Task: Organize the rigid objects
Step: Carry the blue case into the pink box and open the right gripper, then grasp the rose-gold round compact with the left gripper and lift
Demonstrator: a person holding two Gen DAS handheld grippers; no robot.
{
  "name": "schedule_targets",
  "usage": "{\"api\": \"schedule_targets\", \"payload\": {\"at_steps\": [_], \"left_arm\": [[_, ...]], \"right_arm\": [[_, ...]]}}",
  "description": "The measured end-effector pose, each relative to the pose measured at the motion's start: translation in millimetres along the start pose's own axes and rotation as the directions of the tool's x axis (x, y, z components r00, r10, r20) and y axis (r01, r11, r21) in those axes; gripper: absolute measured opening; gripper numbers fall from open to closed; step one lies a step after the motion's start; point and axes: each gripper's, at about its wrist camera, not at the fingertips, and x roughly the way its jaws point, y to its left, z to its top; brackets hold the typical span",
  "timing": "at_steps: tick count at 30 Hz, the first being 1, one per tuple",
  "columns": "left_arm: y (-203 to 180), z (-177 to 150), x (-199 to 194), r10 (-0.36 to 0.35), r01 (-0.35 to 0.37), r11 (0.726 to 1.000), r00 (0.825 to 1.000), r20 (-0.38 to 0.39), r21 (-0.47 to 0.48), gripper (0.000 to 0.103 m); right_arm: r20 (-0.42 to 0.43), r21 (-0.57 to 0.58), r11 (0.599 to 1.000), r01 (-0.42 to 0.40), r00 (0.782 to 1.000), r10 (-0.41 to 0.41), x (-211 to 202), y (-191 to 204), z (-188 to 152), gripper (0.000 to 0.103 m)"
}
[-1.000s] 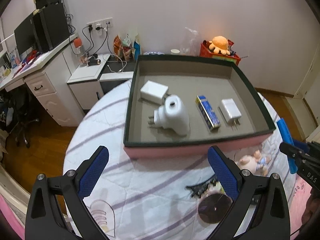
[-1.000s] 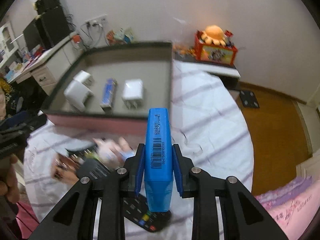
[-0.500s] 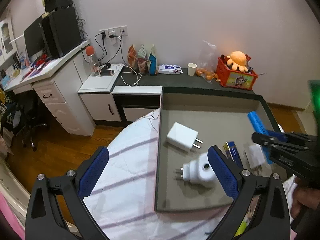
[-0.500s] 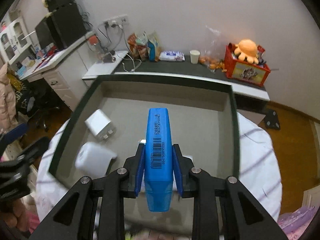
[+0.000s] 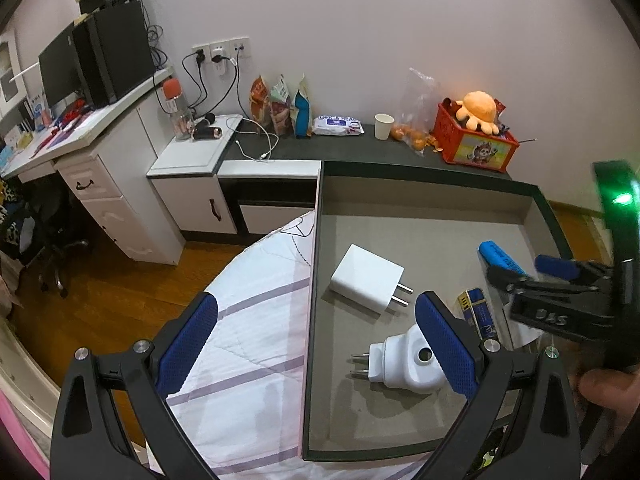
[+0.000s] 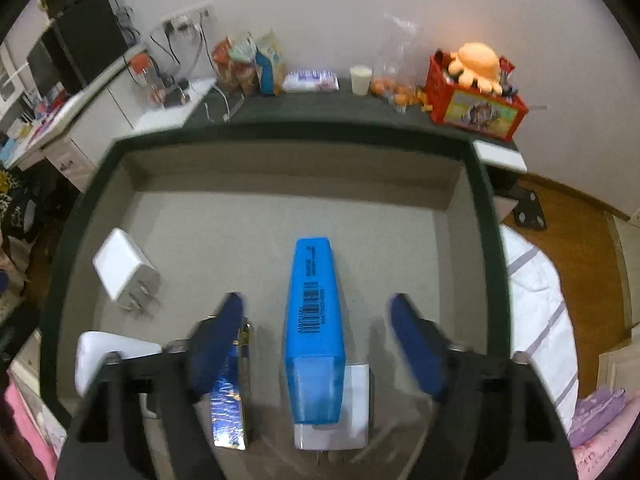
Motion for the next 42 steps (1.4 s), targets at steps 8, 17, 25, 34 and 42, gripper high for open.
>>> {"api": "schedule_targets", "payload": {"at_steps": [8,17,25,34,42], "left_arm": [[-6.5,-9.9,-39.7,-0.017,0.016,1.000,0.998,0.058,0.025,0.101],[-24.2,-81.1,-76.8,-0.101,0.101,0.992,0.995,-0.012,0.076,0.103],[-38.0,-145.2,-71.9,-0.169,0.176,0.984,0.977,-0.128,0.042,0.103],[-55.4,-148.4,-73.9,-0.223,0.229,0.973,0.967,-0.121,0.038,0.103],[-70.0,-154.1,-57.2,-0.262,0.271,0.962,0.951,-0.166,0.033,0.100]], "right_arm": [[0.127,0.014,0.999,-0.037,0.991,0.035,-70.9,-3.6,-25.6,0.080],[0.144,0.033,0.997,-0.064,0.988,0.059,-125.5,-5.3,-119.5,0.080],[0.150,0.063,0.997,-0.050,0.988,0.040,-145.3,-14.4,-162.0,0.080],[0.154,0.074,0.995,-0.060,0.987,0.049,-150.2,-16.9,-179.1,0.080],[0.145,0.081,0.994,-0.066,0.988,0.054,-143.8,-20.1,-178.1,0.080]]}}
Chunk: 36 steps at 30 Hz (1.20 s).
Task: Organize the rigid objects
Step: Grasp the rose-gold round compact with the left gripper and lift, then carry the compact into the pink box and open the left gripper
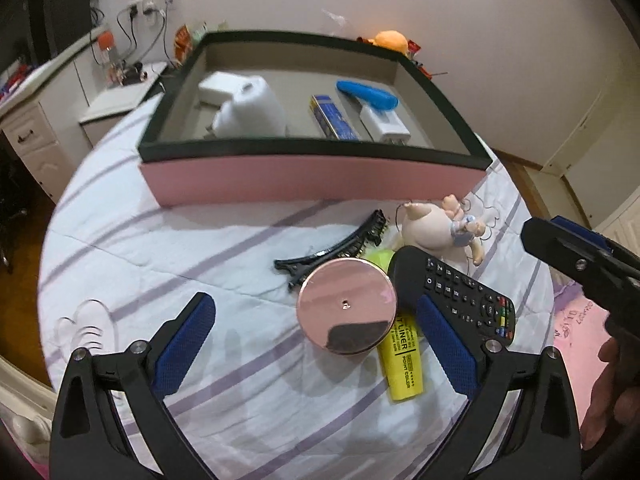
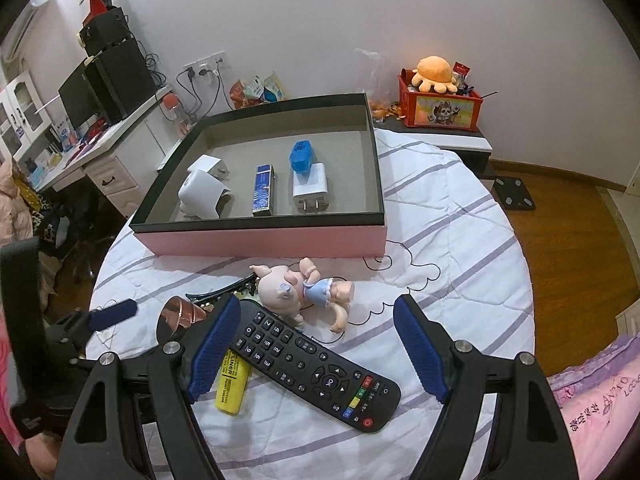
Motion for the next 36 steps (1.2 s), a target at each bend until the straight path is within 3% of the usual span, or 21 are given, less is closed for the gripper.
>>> {"api": "schedule_targets", "payload": {"at_steps": [6,8,13,20,30,36], "left_arm": [[1.3,-3.7,19.4,-0.078,0.076,0.997,0.995,-0.067,-0.033,0.066],[-0.5,-2.6,19.5,-0.085,0.083,0.996,0.994,-0.072,-0.022,0.048],[-0.5,-1.0,18.4,-0.082,0.082,0.997,0.995,-0.062,-0.004,0.048],[3.7,14.9,-9.4,-0.020,0.021,0.999,1.000,-0.009,0.042,0.048],[8.8,94.9,-39.3,0.050,-0.056,0.997,0.994,0.095,0.061,0.048],[10.4,141.0,-8.7,0.074,-0.079,0.995,0.993,0.091,0.054,0.048]], "right_arm": [[-0.003,0.014,1.000,0.006,1.000,-0.006,1.4,-6.1,0.4,0.080],[-0.006,0.018,1.000,0.007,1.000,-0.007,2.9,-8.0,1.1,0.080],[-0.017,0.016,1.000,0.001,1.000,-0.001,8.5,-7.2,2.0,0.080],[-0.018,0.014,1.000,-0.010,1.000,0.010,12.0,-4.8,5.6,0.080],[0.028,-0.025,0.999,-0.037,0.999,0.038,22.3,16.9,54.5,0.080],[0.048,-0.020,1.000,-0.012,0.999,0.013,40.3,13.3,91.7,0.080]]}}
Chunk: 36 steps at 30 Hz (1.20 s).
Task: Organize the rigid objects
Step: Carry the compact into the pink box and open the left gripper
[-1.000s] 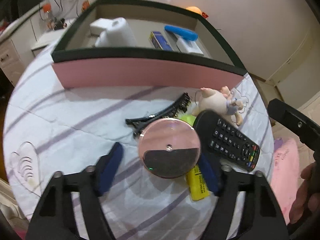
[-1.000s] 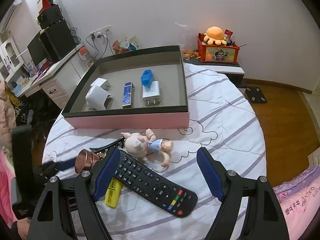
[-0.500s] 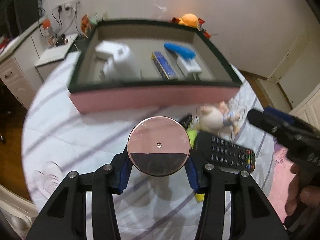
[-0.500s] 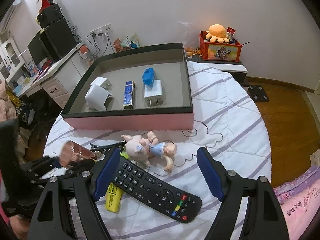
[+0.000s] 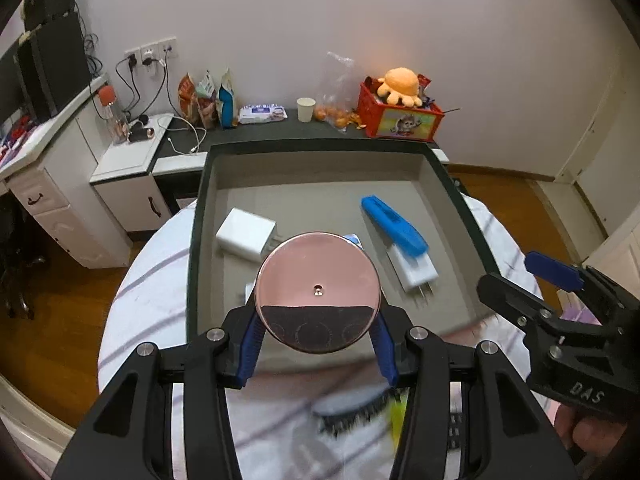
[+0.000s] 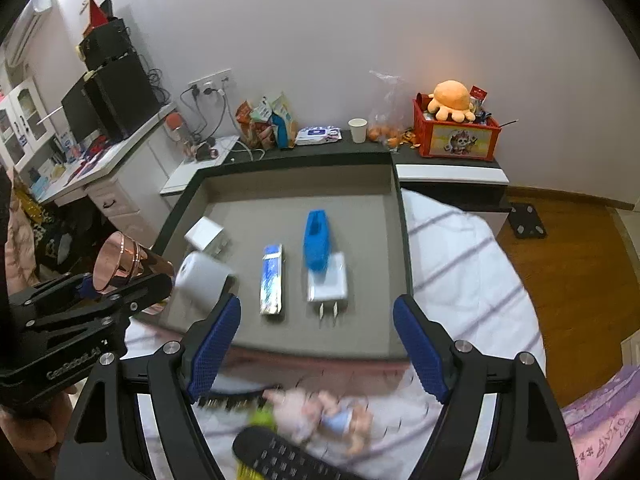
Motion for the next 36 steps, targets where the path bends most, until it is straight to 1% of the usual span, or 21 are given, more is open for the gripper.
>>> {"api": "schedule_targets", "payload": {"at_steps": [3,9,12,17,21,23,24,25,26,27,28,29,32,36], "left_arm": [[0.2,15.7,19.3,0.005,-0.005,1.000,1.000,-0.013,0.004,0.048],[-11.5,49.8,50.9,0.007,-0.006,0.999,1.000,-0.025,0.033,0.048],[-13.8,60.8,74.2,0.006,-0.004,1.000,0.998,-0.064,0.030,0.048],[-14.4,61.3,105.3,0.043,-0.038,0.998,0.991,-0.123,0.041,0.048],[-10.9,56.0,125.9,0.069,-0.063,0.997,0.981,-0.179,0.040,0.048],[-8.6,53.0,132.1,0.079,-0.073,0.997,0.978,-0.195,0.040,0.049],[-7.7,52.5,132.8,0.084,-0.078,0.996,0.977,-0.194,0.041,0.051],[-8.4,52.5,130.5,0.088,-0.082,0.996,0.979,-0.184,0.040,0.058],[-8.2,53.2,127.9,0.081,-0.076,0.996,0.982,-0.173,0.037,0.071],[-8.5,54.1,124.6,0.081,-0.076,0.996,0.984,-0.159,0.036,0.079],[-9.0,54.9,119.0,0.099,-0.095,0.995,0.986,-0.132,0.039,0.090],[-9.4,55.3,114.9,0.112,-0.108,0.993,0.987,-0.113,0.041,0.094],[-8.2,56.0,102.8,0.089,-0.086,0.996,0.992,-0.092,0.039,0.095],[-5.2,53.0,79.7,0.072,-0.070,0.997,0.996,-0.056,0.031,0.095]], "right_arm": [[-0.014,0.008,1.000,0.018,1.000,-0.018,18.0,-7.4,12.5,0.080],[-0.021,0.027,0.998,0.051,0.999,-0.050,43.1,-21.4,35.8,0.080],[-0.025,0.022,0.997,0.070,0.997,-0.069,53.3,-25.2,44.7,0.080],[-0.036,0.015,0.997,0.081,0.996,-0.080,66.9,-26.8,51.1,0.080],[-0.044,0.012,0.997,0.081,0.996,-0.081,71.3,-29.1,50.5,0.080],[-0.047,0.013,0.997,0.082,0.996,-0.081,72.1,-30.0,48.9,0.080],[-0.049,0.012,0.997,0.082,0.996,-0.081,72.7,-30.3,48.3,0.080],[-0.051,0.012,0.996,0.083,0.995,-0.082,73.2,-30.1,47.8,0.080],[-0.051,0.013,0.996,0.084,0.995,-0.084,73.4,-30.2,47.7,0.080],[-0.052,0.015,0.996,0.085,0.995,-0.084,73.5,-30.2,47.2,0.080],[-0.052,0.016,0.996,0.085,0.995,-0.084,73.4,-30.3,47.3,0.080],[-0.051,0.016,0.996,0.085,0.995,-0.084,72.6,-29.9,46.9,0.080],[-0.046,0.018,0.996,0.083,0.996,-0.082,70.3,-29.6,46.9,0.080],[-0.025,0.022,0.998,0.064,0.998,-0.063,54.2,-26.8,43.6,0.080]]}}
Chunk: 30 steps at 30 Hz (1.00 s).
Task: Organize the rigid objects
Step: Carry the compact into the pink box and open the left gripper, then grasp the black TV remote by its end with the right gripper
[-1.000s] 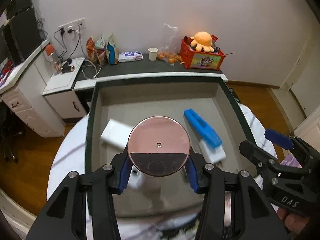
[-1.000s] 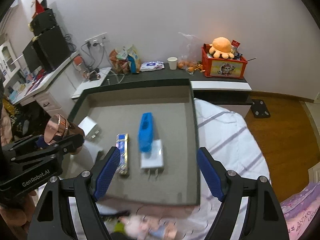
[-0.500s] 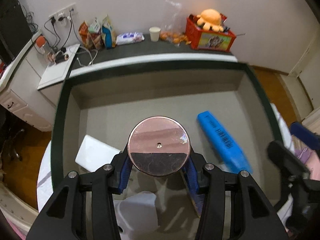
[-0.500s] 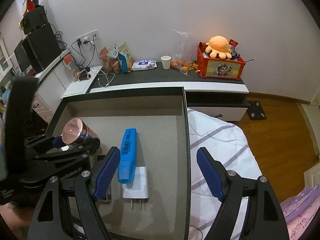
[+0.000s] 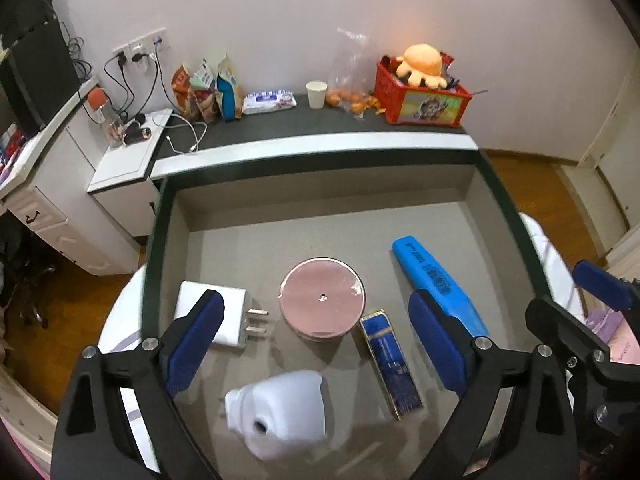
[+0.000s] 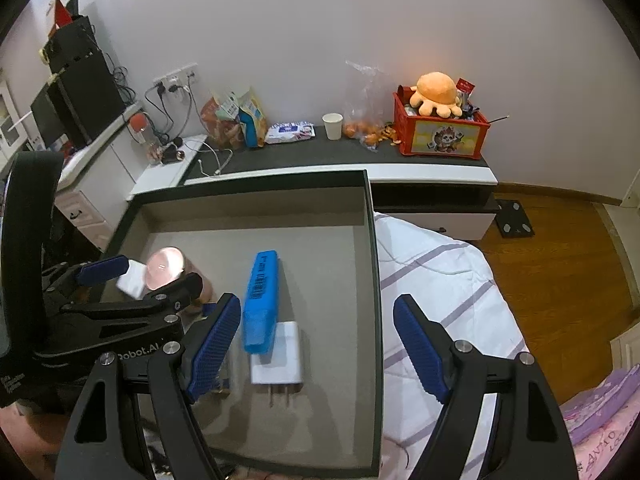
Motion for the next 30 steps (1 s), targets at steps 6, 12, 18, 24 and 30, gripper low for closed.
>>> {"api": "schedule_targets", "payload": {"at_steps": [6,12,18,24,30], "left_arm": [[20.5,-30.3,-57.2,-0.001,0.006,0.999,0.995,0.095,-0.054,0.098],[34.2,-81.5,-89.9,0.025,-0.017,0.997,0.995,0.099,-0.081,0.099],[33.2,-127.7,-94.5,0.018,-0.013,0.995,0.998,0.056,-0.096,0.099],[24.0,-160.6,-99.2,0.020,-0.017,0.995,0.999,0.039,-0.094,0.099],[19.9,-185.3,-95.0,0.016,-0.016,0.996,1.000,0.000,-0.091,0.099]], "right_arm": [[0.020,-0.015,0.999,-0.029,0.999,0.029,-36.0,4.3,-24.3,0.080],[0.005,-0.022,0.999,-0.026,1.000,0.026,-63.9,4.6,-65.9,0.080],[-0.057,-0.046,0.999,-0.019,0.998,0.016,-72.9,6.0,-114.6,0.080],[-0.099,-0.077,0.997,-0.032,0.995,0.024,-75.1,11.7,-146.6,0.080],[-0.147,-0.126,0.991,-0.035,0.989,0.017,-69.3,16.6,-168.6,0.080]]}}
